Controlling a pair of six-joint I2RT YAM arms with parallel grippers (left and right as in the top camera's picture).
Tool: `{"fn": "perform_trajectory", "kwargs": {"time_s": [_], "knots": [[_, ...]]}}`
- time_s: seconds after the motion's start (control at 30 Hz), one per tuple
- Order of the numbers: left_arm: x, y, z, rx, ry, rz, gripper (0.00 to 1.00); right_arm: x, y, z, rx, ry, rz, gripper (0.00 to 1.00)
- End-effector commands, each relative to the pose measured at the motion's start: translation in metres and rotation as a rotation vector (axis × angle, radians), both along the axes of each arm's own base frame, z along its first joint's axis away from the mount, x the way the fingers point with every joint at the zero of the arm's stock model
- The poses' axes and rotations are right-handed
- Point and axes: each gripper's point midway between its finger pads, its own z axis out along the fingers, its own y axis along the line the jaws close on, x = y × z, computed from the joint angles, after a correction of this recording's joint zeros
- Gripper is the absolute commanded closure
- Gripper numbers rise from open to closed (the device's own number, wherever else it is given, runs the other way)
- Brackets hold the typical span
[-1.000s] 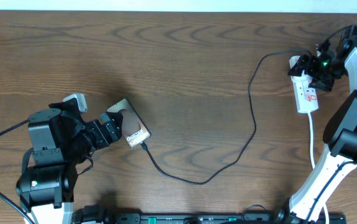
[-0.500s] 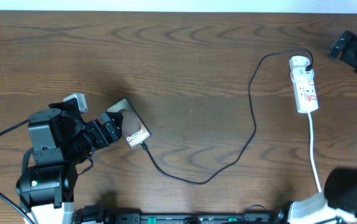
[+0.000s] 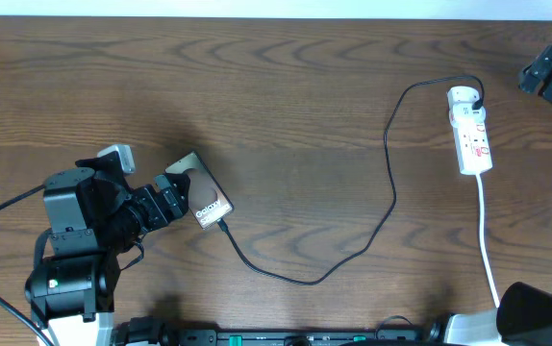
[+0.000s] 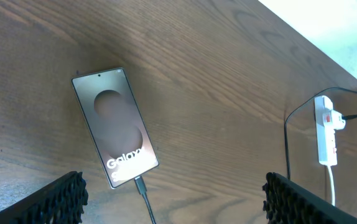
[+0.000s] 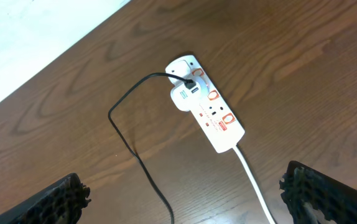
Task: Plug charger to phone and switch on socket
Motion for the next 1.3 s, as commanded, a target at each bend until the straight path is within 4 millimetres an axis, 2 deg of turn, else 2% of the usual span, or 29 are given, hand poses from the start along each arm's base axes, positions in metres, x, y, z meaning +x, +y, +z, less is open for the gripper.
{"fn": "perform_trajectory", "kwargs": {"time_s": [0.0,0.17,0.3,0.43,0.57,0.7,0.83,0.97,1.27], "knots": [[0.001,-0.002,0.006,-0.005,-0.017,-0.01,0.11,-0.002,-0.001,0.002,0.0,-0.005,-0.015,0.01],[0.0,-0.002,0.006,-0.004,-0.019,-0.012,0.11,-0.002,-0.001,0.002,0.0,-0.005,-0.015,0.01],[-0.029,0.012,-0.011,0.105,0.055,0.058,0.11,-0.002,-0.001,0.002,0.0,-0.005,-0.015,0.01],[-0.042,0.017,-0.02,0.175,-0.045,0.085,0.11,-0.002,-0.001,0.002,0.0,-0.005,-0.015,0.01],[-0.034,0.017,-0.017,0.175,-0.291,0.105,0.11,-0.002,-0.001,0.002,0.0,-0.005,-0.015,0.01],[-0.006,0.02,0.0,0.177,-0.67,0.147,0.11,-0.002,-0.001,0.002,0.0,-0.005,-0.015,0.01],[0.002,0.031,0.006,0.193,-0.876,0.224,0.11,-0.002,-0.001,0.002,0.0,-0.005,-0.015,0.01],[0.002,0.039,-0.003,0.206,-0.893,0.268,0.11,-0.002,-0.001,0.002,0.0,-0.005,-0.015,0.01],[-0.003,0.045,-0.038,0.261,-0.767,0.274,0.11,-0.002,-0.001,0.002,0.0,-0.005,-0.015,0.01]]}}
